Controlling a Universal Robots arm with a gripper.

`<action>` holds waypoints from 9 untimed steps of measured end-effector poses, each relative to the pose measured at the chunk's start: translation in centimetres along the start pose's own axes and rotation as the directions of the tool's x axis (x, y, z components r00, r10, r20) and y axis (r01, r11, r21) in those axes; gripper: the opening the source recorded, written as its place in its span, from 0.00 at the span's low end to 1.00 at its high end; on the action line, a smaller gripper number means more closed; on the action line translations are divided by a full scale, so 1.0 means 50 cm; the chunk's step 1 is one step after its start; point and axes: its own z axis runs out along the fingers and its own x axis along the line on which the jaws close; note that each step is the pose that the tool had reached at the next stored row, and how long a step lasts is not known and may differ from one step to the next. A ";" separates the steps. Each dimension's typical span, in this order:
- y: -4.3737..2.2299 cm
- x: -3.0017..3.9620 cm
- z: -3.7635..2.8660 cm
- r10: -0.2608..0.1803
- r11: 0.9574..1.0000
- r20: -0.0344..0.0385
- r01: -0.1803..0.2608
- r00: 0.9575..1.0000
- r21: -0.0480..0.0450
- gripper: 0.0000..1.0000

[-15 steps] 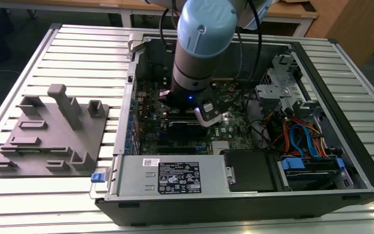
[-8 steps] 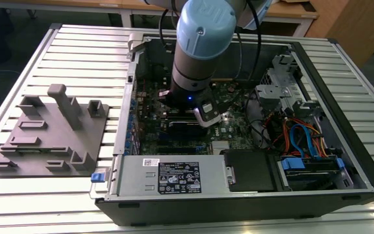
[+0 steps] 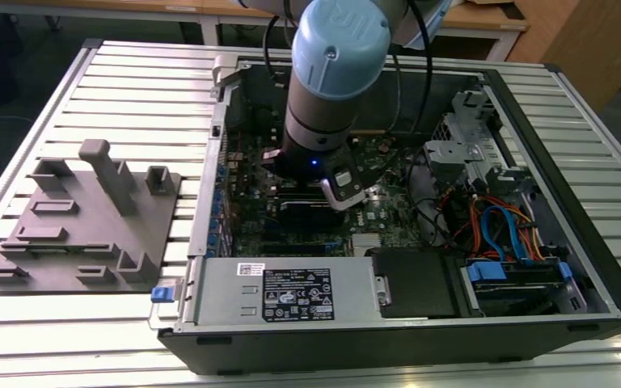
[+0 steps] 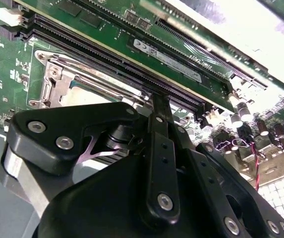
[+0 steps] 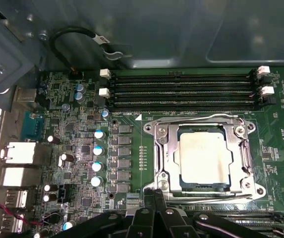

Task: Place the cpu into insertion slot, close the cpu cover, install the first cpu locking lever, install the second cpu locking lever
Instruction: 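Install the second cpu locking lever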

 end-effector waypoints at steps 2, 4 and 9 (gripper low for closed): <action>0.000 0.001 0.002 0.000 1.000 0.000 0.000 1.000 -0.001 0.10; 0.000 0.001 0.004 0.000 1.000 0.000 0.000 1.000 -0.002 0.10; 0.003 0.004 0.008 0.000 1.000 0.000 0.000 1.000 -0.003 0.10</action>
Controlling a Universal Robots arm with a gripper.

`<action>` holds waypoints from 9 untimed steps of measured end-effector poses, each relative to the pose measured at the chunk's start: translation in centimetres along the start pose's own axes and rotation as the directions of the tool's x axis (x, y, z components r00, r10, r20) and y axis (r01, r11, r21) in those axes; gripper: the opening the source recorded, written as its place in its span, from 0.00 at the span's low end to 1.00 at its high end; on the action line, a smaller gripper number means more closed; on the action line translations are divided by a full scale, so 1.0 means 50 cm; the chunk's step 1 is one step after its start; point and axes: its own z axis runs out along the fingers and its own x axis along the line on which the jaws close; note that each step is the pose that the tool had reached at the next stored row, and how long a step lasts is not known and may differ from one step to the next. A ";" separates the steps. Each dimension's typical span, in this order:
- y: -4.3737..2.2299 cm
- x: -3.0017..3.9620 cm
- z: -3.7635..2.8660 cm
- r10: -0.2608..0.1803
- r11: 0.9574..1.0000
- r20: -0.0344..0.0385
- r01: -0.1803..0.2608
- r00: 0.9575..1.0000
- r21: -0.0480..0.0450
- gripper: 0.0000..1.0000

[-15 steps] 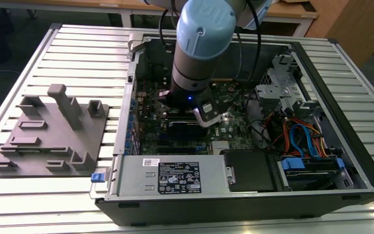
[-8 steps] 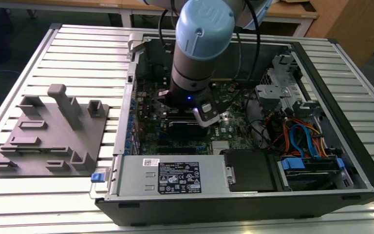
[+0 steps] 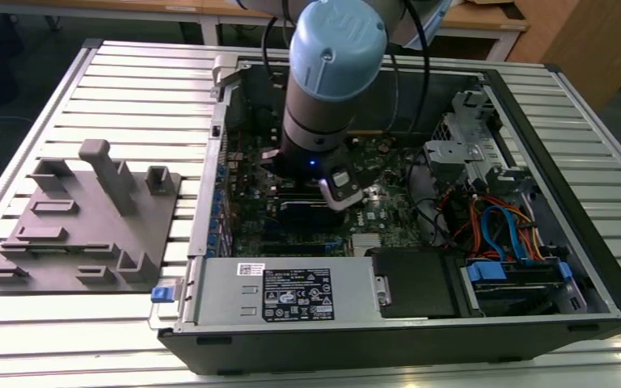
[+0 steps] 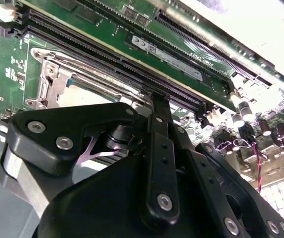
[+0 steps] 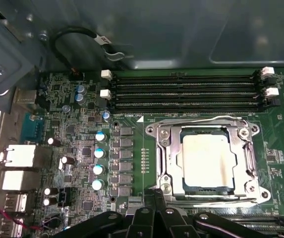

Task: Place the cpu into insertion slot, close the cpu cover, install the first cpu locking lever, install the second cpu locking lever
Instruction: 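Install the second cpu locking lever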

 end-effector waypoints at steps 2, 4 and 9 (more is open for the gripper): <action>0.002 0.002 0.001 0.000 1.000 0.000 0.000 1.000 0.000 0.10; 0.004 0.003 0.002 0.000 1.000 0.000 0.000 1.000 0.000 0.10; 0.010 0.006 -0.015 0.000 1.000 0.000 0.000 1.000 0.000 0.10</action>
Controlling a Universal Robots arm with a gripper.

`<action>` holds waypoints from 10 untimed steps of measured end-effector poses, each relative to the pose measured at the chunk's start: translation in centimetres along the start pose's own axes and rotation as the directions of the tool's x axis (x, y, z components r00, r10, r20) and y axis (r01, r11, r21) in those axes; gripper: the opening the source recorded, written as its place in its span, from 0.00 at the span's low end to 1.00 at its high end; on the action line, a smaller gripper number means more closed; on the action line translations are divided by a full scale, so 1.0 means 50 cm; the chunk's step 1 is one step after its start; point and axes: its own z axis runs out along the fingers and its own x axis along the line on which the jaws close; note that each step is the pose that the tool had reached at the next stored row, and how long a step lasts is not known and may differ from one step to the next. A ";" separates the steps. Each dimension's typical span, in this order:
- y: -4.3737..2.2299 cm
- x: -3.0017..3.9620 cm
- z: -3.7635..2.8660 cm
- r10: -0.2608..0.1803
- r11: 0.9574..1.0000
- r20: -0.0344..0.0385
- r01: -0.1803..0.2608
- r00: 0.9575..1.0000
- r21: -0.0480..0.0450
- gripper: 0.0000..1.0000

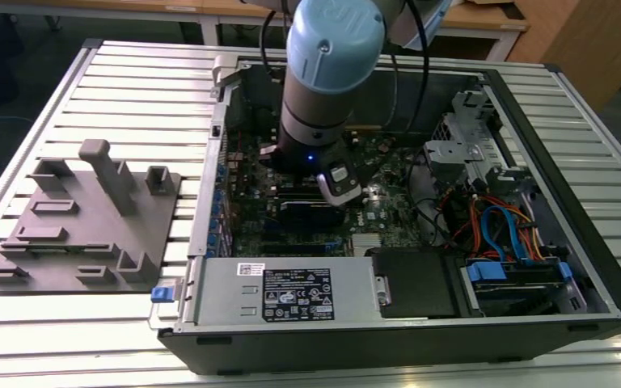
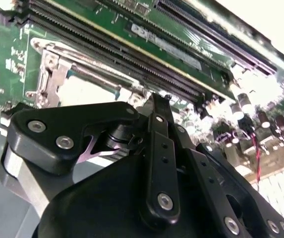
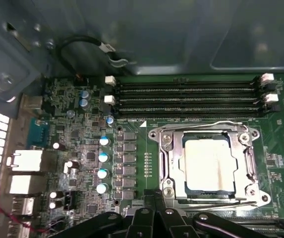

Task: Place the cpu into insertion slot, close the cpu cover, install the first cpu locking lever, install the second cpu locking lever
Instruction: 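Install the second cpu locking lever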

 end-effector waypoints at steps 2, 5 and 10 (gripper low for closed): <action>0.003 0.001 -0.010 0.000 1.000 0.000 0.000 1.000 0.000 0.10; 0.009 0.003 -0.030 0.000 1.000 0.000 0.000 1.000 0.000 0.10; 0.014 0.004 -0.044 0.000 1.000 0.000 0.000 1.000 0.000 0.10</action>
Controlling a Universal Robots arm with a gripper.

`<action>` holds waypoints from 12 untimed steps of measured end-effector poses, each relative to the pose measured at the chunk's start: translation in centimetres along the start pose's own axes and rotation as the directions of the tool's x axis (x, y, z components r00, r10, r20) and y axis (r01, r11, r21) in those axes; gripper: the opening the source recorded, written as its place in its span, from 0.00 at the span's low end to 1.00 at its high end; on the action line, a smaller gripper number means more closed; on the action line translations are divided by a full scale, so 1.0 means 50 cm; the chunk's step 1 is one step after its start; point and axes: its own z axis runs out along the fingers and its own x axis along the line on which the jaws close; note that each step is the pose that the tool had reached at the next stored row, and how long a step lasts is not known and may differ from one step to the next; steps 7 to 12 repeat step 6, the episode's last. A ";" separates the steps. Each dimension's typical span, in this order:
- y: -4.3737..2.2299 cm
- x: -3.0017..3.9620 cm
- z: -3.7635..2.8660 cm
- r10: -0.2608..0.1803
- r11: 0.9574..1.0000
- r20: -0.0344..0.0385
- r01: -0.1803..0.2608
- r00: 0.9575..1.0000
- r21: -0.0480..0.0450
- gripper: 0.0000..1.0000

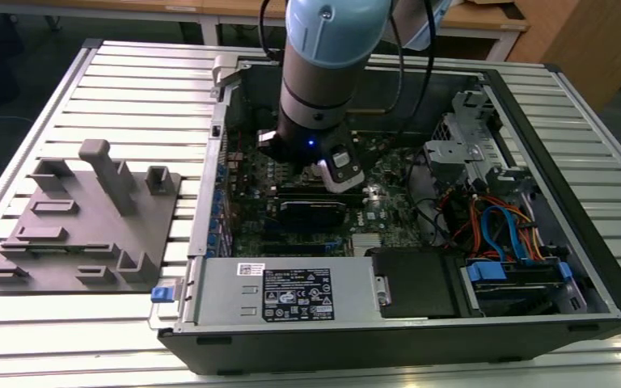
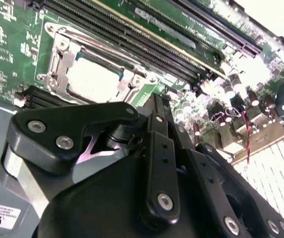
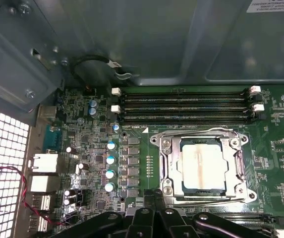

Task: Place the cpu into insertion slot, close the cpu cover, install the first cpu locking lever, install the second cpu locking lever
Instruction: 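Install the second cpu locking lever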

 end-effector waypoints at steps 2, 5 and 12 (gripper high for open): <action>0.000 0.000 0.000 0.000 1.000 0.000 0.000 1.000 0.000 0.10; 0.000 0.000 0.000 0.000 1.000 0.000 0.000 1.000 0.000 0.10; 0.000 0.000 0.000 0.000 1.000 0.000 0.000 1.000 0.000 0.10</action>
